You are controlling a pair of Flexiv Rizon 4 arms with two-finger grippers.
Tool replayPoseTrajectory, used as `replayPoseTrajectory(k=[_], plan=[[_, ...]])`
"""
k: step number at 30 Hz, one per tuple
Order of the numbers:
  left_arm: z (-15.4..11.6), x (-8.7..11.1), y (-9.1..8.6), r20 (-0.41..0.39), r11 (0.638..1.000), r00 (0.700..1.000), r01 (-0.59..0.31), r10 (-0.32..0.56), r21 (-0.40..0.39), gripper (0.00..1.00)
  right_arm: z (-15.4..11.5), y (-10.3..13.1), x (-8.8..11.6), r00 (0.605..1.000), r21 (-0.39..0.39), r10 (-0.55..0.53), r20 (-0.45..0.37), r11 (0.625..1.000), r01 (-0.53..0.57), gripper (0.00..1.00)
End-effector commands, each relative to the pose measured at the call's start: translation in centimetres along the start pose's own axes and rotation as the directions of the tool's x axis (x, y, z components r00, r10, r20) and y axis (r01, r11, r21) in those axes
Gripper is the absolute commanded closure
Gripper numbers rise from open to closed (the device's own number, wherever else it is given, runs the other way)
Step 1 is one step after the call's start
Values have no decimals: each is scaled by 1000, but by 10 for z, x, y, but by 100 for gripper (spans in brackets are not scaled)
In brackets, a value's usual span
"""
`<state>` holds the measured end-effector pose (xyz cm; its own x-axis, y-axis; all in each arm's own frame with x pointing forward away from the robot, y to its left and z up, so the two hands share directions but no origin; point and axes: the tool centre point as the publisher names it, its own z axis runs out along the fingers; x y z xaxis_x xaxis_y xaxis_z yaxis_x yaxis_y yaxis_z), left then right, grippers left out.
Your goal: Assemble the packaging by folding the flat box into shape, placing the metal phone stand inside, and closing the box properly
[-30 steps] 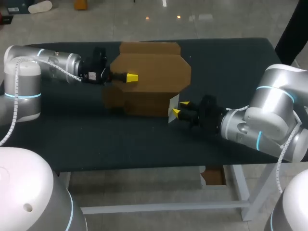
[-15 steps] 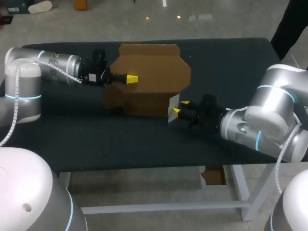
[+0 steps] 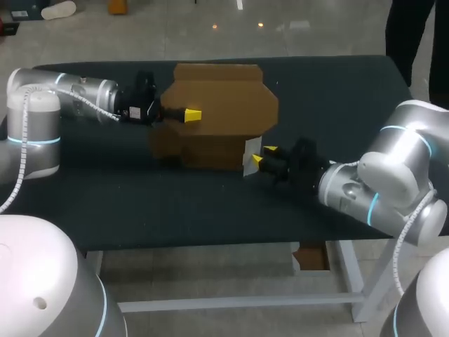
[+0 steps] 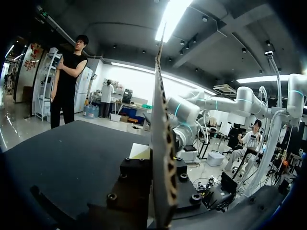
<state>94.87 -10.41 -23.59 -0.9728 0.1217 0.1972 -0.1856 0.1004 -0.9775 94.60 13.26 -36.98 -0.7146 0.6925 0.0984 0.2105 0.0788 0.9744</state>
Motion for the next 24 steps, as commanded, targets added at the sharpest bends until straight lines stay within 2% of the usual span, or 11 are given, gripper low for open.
replayPoseTrajectory(k=[1,9,14,24], plan=[[1,0,3,-3,1000,1000,0,0,1,100,4,-5,5,996,-33,-1,92,999,4,52],[1,0,3,-3,1000,1000,0,0,1,100,8,-1,10,986,-32,-14,165,999,19,51],[1,0,3,-3,1000,1000,0,0,1,100,12,0,12,968,-17,-31,249,999,36,52],[1,0,3,-3,1000,1000,0,0,1,100,17,3,11,936,-29,-15,352,999,27,54]])
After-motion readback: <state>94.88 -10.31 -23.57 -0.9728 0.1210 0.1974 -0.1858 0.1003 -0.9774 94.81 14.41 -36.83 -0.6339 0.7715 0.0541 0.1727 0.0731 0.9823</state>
